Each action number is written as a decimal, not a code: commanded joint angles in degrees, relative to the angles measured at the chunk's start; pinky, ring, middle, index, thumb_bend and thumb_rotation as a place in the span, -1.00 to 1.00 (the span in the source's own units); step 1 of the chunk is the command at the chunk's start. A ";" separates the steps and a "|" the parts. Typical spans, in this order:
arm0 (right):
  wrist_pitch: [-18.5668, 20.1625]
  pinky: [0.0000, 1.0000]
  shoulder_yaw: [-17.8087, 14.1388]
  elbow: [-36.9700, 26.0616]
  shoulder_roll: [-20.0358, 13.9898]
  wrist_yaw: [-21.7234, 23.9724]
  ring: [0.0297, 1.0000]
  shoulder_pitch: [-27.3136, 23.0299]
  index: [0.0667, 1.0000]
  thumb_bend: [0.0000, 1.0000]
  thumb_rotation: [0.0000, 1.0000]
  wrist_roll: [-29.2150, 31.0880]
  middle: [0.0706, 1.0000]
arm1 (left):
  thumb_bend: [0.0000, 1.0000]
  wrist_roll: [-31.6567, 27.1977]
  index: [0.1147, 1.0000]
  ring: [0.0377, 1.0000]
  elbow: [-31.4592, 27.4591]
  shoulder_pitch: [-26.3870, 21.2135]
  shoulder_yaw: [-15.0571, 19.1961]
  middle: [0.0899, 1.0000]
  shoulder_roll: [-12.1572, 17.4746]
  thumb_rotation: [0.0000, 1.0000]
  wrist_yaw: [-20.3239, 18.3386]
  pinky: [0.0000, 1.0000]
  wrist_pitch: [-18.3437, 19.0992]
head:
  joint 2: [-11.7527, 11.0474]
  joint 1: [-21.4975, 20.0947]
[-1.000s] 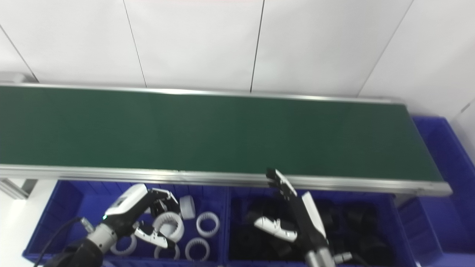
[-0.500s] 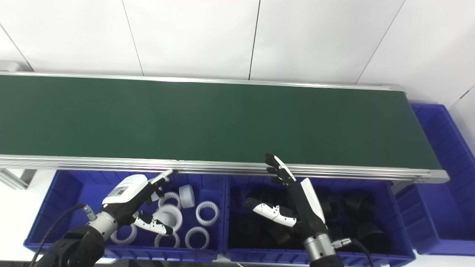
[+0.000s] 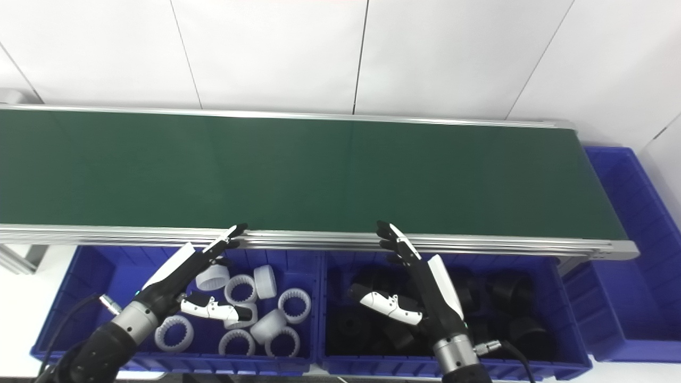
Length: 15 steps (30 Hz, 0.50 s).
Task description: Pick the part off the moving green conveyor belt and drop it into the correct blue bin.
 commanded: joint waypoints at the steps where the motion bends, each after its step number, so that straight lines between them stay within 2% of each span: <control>1: 0.96 0.61 0.15 -2.91 -0.15 0.38 0.74 -0.10 0.84 0.56 0.06 0.53 0.79 | 0.84 -6.02 0.95 0.86 -0.64 -1.15 1.29 0.95 -0.53 -0.39 -0.92 0.64 -3.98 | 0.13 -0.46; 8: 2.12 0.62 0.41 -3.33 -0.12 1.13 0.74 -0.16 0.83 0.55 0.06 0.52 0.80 | 0.85 -15.29 0.91 0.75 1.40 -0.92 3.38 0.85 -1.54 -0.47 -2.99 0.58 -6.45 | 0.22 -2.36; 15: 2.61 0.61 0.79 -3.30 -0.37 1.28 0.75 -0.48 0.83 0.54 0.06 -0.08 0.81 | 0.84 -17.03 0.90 0.75 1.88 -1.08 3.59 0.85 -1.57 -0.47 -3.63 0.60 -6.21 | 0.10 -2.06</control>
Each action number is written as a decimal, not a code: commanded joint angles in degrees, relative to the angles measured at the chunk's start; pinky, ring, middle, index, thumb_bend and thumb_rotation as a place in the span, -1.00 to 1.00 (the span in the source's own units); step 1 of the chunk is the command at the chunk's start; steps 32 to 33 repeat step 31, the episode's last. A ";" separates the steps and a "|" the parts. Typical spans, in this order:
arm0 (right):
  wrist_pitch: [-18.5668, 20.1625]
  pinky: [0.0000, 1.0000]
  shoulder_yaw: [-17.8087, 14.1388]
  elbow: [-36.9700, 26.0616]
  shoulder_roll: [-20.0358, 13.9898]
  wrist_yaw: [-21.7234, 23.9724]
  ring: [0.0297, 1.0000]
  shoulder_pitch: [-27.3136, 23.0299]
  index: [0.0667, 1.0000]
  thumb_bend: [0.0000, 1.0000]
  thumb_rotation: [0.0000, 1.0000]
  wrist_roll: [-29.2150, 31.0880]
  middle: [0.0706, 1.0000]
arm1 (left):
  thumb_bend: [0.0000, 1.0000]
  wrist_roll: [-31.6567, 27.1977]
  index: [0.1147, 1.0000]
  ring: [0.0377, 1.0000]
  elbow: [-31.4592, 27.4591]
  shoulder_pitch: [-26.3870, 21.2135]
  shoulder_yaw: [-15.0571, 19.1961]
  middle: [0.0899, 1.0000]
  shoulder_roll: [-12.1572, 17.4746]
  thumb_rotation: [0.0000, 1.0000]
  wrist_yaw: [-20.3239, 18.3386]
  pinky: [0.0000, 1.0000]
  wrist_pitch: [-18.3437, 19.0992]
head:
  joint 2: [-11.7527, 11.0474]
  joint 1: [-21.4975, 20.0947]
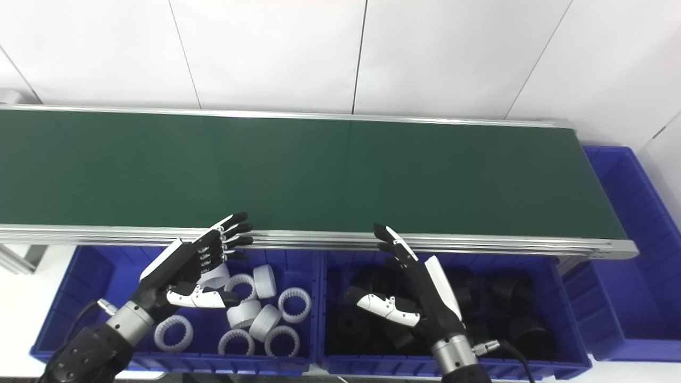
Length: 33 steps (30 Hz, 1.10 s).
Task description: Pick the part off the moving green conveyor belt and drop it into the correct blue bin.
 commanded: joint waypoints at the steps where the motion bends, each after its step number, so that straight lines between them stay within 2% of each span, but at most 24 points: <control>1: 0.45 0.61 0.10 -1.64 -0.30 -0.01 0.75 -0.58 0.82 0.54 0.06 0.01 0.81 | 0.84 -1.04 0.90 0.75 -0.97 -1.03 0.35 0.85 -0.28 -0.47 -0.24 0.60 -1.83 | -0.07 0.22; 11: 0.57 0.61 0.18 -1.96 -0.08 -0.03 0.75 -0.46 0.82 0.53 0.04 0.37 0.81 | 0.82 0.58 0.88 0.74 -0.58 -0.88 0.37 0.84 -0.09 -0.50 0.36 0.58 -3.49 | -0.05 0.72; 17: 0.27 0.61 0.25 -1.68 -0.18 -0.08 0.75 -0.53 0.83 0.52 0.04 0.29 0.81 | 0.82 0.36 0.86 0.74 -0.53 -0.92 0.47 0.84 -0.30 -0.58 0.42 0.61 -3.16 | -0.10 0.82; 33: -0.12 0.59 0.23 -1.40 -0.34 -0.13 0.73 -0.75 0.83 0.53 0.05 0.35 0.80 | 0.80 0.74 0.85 0.75 -0.24 -1.19 0.39 0.84 -0.49 -0.60 0.60 0.61 -3.19 | -0.03 1.14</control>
